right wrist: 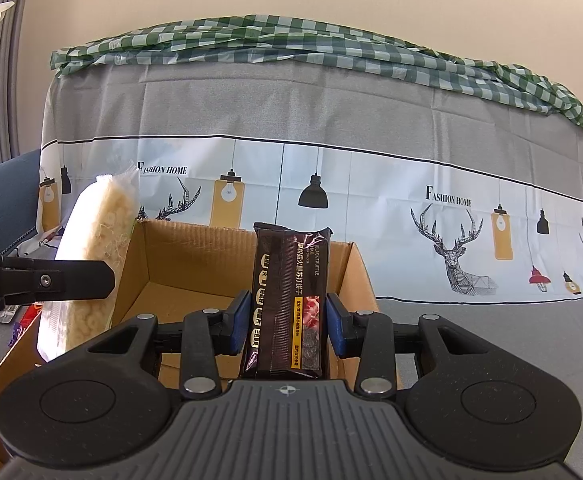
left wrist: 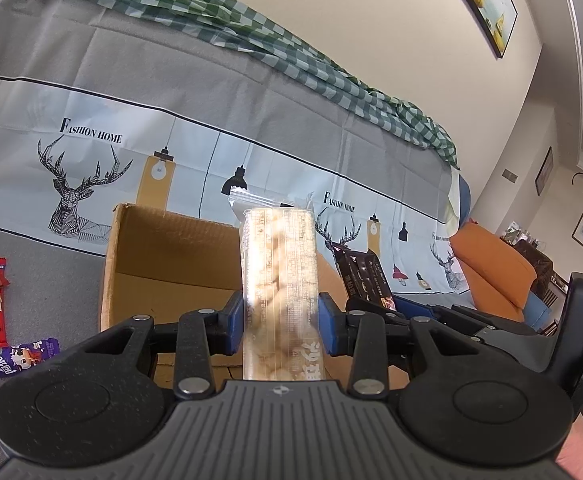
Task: Organize snacks
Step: 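Lower the chocolate bar into the box with right gripper while left gripper releases the cracker pack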
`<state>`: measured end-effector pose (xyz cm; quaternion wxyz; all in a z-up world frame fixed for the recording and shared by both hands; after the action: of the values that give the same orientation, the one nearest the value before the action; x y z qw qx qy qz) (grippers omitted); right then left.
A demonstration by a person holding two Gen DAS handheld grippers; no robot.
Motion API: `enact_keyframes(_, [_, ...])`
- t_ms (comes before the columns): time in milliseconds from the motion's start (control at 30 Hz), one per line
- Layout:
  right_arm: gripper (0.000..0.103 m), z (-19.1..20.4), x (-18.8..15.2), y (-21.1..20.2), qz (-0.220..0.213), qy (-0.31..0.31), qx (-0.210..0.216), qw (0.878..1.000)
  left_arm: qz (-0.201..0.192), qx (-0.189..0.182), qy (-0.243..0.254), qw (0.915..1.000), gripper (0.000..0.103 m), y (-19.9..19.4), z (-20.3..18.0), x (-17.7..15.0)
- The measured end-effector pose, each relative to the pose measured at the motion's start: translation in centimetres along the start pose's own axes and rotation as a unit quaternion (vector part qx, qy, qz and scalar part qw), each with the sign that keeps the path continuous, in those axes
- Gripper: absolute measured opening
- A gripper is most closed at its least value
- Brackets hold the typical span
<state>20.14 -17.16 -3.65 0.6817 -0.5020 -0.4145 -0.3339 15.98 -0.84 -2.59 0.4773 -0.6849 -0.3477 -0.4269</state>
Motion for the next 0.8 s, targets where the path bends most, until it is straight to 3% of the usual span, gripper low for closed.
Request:
enact_keyframes(700, [0.041, 0.19, -0.06, -0.03, 0.002, -0.001, 0.001, 1.000, 0.005, -0.008, -0.004, 0.9999, 0.042, 0.14, -0.29, -0.07])
enact_keyframes(800, [0.047, 0.06, -0.42, 0.50, 0.019, -0.002, -0.007, 1.000, 0.012, -0.016, -0.010, 0.9997, 0.051, 0.35, -0.42, -0.25])
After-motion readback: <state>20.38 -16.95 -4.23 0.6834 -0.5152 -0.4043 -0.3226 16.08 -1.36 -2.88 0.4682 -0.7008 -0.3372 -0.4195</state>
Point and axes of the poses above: each gripper's, at about its wrist camera, not at the fingertips, and y roughly the way its jaws point, z to its left, x to its top, the point moved 8 cm from there along y, roughly the way its jaws point, and after that the axes turned 15 degrees about y, right-handed, at the moved point
